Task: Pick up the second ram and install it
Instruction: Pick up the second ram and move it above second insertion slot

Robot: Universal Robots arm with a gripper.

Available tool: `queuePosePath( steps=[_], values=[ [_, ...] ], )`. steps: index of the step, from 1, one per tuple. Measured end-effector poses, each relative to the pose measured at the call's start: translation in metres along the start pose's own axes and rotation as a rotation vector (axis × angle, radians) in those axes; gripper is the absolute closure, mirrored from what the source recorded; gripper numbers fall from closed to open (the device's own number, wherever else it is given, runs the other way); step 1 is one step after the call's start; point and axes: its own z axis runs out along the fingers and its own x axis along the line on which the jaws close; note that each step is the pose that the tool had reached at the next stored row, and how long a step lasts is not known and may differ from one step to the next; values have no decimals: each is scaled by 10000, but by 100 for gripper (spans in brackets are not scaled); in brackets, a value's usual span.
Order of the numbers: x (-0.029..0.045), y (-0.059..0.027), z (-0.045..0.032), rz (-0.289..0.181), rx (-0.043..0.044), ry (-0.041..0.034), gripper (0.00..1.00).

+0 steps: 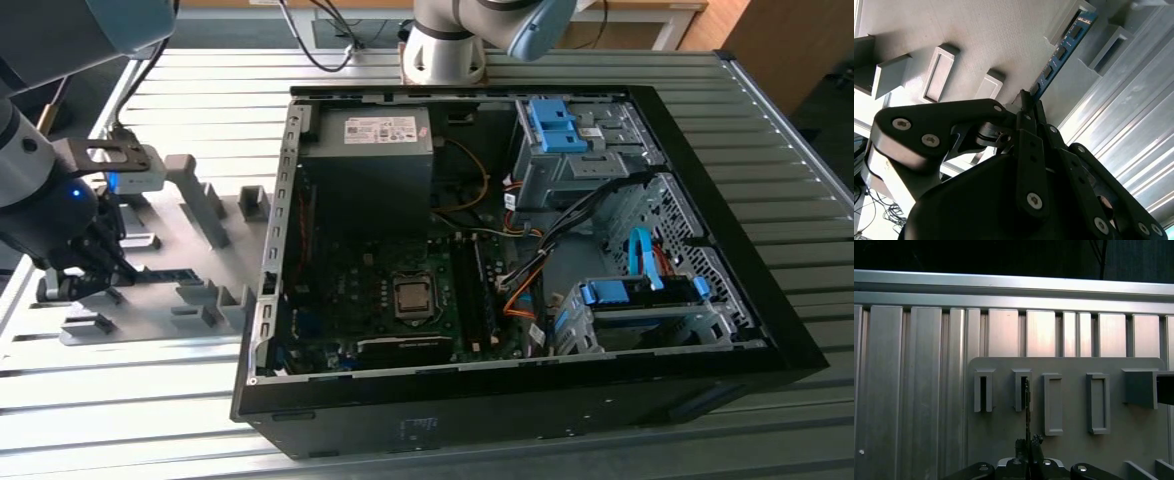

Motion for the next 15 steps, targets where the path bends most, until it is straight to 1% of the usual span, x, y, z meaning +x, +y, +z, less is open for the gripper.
queuePosePath(
  steps=[7, 15],
  values=[
    [-2, 1, -25, 0, -1, 1, 86],
    [-8, 3, -93, 0, 0, 0, 86]
  ],
)
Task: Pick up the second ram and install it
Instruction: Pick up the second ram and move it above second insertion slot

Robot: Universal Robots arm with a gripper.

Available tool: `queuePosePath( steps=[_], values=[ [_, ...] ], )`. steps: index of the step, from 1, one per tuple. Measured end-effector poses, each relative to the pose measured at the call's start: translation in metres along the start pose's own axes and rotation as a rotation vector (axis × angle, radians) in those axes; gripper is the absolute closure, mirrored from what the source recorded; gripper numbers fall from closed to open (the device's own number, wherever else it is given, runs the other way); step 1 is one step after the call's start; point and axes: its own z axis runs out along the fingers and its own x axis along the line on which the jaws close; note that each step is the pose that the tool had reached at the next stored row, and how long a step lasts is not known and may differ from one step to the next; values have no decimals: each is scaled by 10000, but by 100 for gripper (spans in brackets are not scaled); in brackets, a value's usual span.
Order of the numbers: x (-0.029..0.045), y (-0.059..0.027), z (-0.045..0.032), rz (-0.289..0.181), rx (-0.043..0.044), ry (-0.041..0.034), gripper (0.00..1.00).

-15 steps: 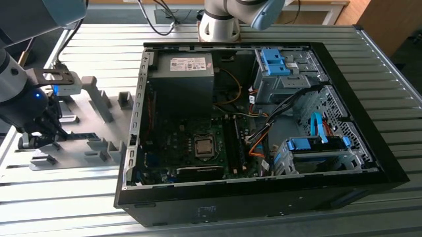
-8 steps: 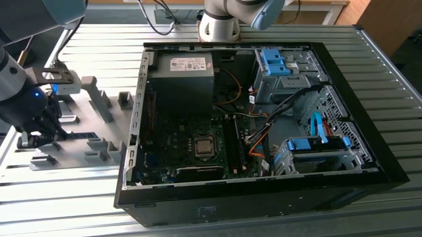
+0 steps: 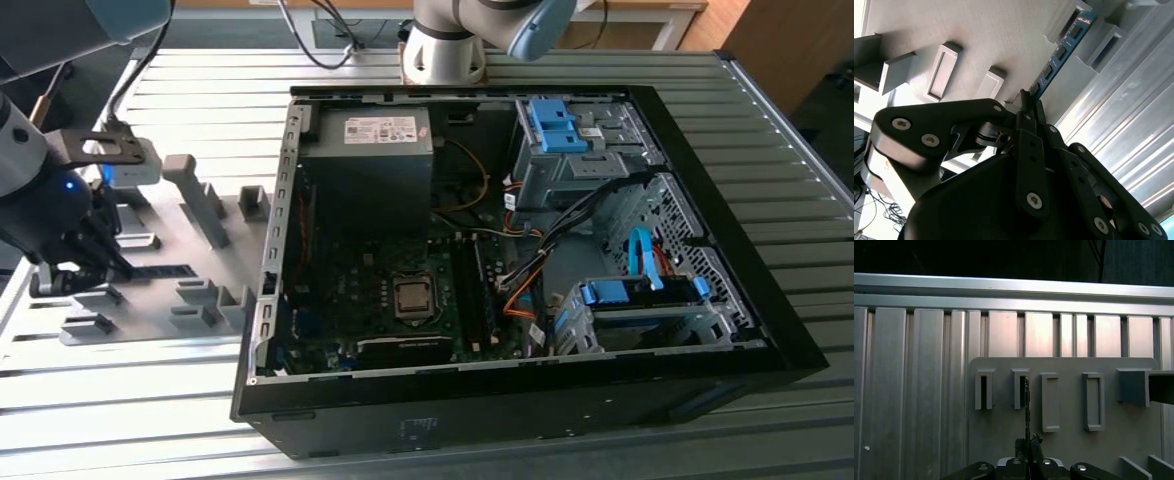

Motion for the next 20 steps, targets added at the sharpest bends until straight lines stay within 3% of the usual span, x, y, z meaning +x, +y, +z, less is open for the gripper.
queuePosePath(
  steps=[20],
  values=[
    [-8, 3, -91, 0, 0, 0, 86]
  ],
)
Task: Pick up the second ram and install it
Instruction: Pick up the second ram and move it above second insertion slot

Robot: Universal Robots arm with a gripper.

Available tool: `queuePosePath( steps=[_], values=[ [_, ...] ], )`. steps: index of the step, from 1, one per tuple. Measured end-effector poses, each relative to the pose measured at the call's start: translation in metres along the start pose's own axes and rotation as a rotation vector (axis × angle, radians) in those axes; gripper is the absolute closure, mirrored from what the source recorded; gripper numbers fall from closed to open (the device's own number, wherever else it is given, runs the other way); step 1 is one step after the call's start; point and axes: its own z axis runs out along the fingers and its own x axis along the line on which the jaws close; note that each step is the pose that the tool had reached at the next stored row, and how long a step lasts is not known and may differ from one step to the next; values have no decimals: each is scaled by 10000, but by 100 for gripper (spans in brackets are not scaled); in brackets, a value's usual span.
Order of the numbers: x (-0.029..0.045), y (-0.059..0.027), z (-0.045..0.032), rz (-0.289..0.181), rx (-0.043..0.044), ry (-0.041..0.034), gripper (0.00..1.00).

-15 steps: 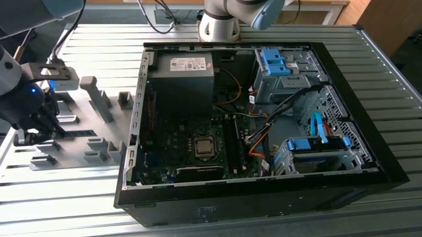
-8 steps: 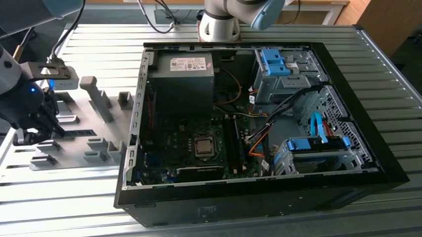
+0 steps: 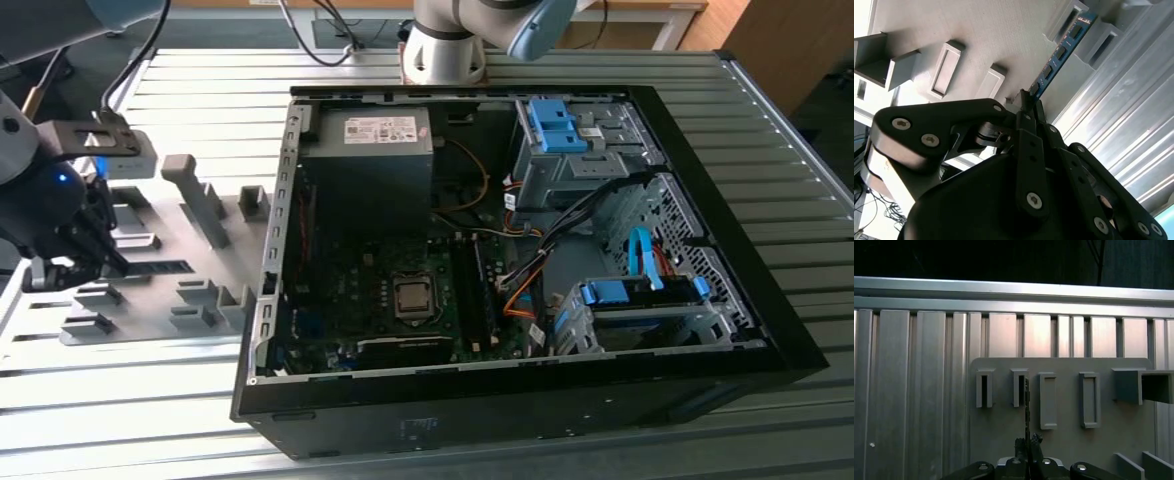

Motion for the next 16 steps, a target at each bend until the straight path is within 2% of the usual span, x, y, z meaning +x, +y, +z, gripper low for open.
queuePosePath(
  steps=[16],
  values=[
    [-11, 4, -129, 0, 0, 0, 86]
  ],
)
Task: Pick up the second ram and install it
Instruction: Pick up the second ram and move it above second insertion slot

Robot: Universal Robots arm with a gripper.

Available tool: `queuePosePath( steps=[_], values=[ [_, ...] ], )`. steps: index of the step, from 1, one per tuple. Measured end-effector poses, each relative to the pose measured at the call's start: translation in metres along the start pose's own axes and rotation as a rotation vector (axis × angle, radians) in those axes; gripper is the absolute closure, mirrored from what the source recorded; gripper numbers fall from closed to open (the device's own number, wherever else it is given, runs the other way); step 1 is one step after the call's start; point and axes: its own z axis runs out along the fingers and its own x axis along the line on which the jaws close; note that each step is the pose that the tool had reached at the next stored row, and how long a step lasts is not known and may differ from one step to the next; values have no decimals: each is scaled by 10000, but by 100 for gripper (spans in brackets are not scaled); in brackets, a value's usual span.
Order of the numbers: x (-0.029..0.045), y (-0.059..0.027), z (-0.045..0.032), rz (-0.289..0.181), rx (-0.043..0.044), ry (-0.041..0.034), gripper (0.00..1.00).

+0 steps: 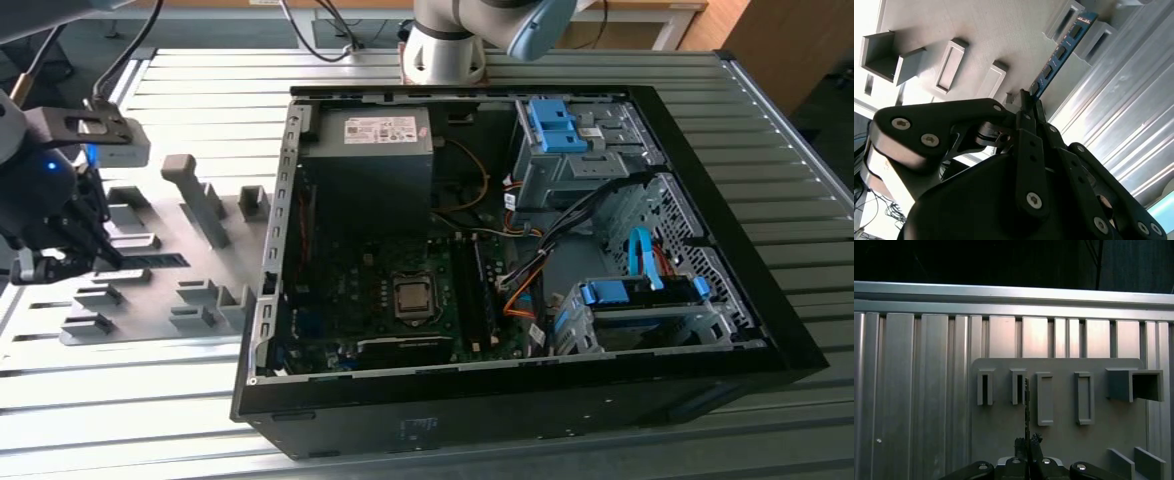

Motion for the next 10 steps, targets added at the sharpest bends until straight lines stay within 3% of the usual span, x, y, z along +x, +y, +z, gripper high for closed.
queuePosePath(
  steps=[10],
  values=[
    [-6, 2, -73, 0, 1, -1, 86]
  ],
)
